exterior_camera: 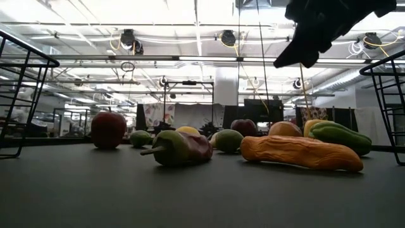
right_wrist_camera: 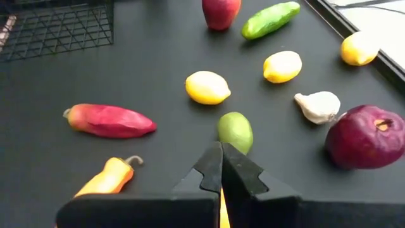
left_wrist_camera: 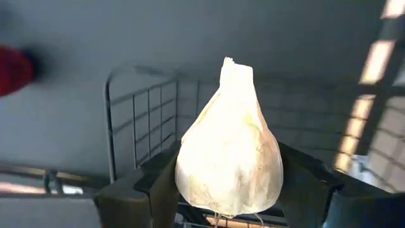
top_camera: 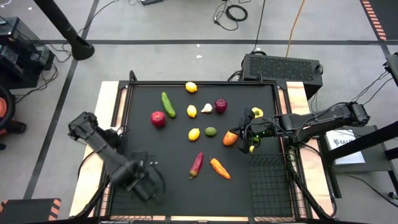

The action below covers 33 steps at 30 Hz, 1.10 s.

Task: Sort produce into baskets
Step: Put the bottom garlic into the bottom left basket, then put the right apple into the bottom right basket

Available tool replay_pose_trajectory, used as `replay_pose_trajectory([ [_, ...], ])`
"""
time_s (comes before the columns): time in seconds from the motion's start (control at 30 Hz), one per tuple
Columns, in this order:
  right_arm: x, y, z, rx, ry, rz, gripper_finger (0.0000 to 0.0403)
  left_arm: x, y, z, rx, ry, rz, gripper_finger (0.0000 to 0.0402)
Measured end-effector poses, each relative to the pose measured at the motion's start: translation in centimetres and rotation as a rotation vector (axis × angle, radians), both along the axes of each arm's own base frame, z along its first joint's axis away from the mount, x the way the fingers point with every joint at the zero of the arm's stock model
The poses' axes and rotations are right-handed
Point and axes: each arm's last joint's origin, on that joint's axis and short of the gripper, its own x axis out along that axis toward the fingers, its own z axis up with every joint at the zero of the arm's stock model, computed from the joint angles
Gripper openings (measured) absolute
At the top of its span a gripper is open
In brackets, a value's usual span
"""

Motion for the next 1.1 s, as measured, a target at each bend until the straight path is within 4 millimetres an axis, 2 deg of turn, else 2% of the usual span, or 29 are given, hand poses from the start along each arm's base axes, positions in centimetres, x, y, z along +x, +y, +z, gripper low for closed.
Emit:
replay_pose_trajectory([
  [0.13,0.0,0.3,0.0,0.004,-0.002,0.013,0.0,-2.3,-1.5,-1.8,0.062,0.03,0.036,0.0218],
  [0.27,0.0,0.6,0.0,0.022,-0.007,0.01,0.0,-4.3,-2.1,-4.0,0.147,0.058,0.136,0.0218],
  [0.43,0.0,0.6,0.0,0.023,-0.01,0.009,0.0,-6.5,-2.0,-6.7,0.232,0.148,0.191,0.0222],
  [0.57,0.0,0.6,0.1,0.01,-0.015,0.008,0.0,-7.1,-1.4,-8.0,0.291,0.155,0.264,0.0258],
  [0.8,0.3,0.3,0.5,-0.028,-0.062,-0.003,0.0,-7.0,-1.4,-8.3,0.294,0.147,0.272,0.0326],
  [0.97,0.7,-0.3,1.1,-0.049,-0.123,-0.014,0.0,-6.4,-1.5,-7.6,0.296,0.056,0.258,0.0329],
  [1.1,0.6,-0.8,0.9,0.003,-0.119,-0.069,0.0,-5.4,-1.5,-6.9,0.358,-0.185,0.238,0.032],
])
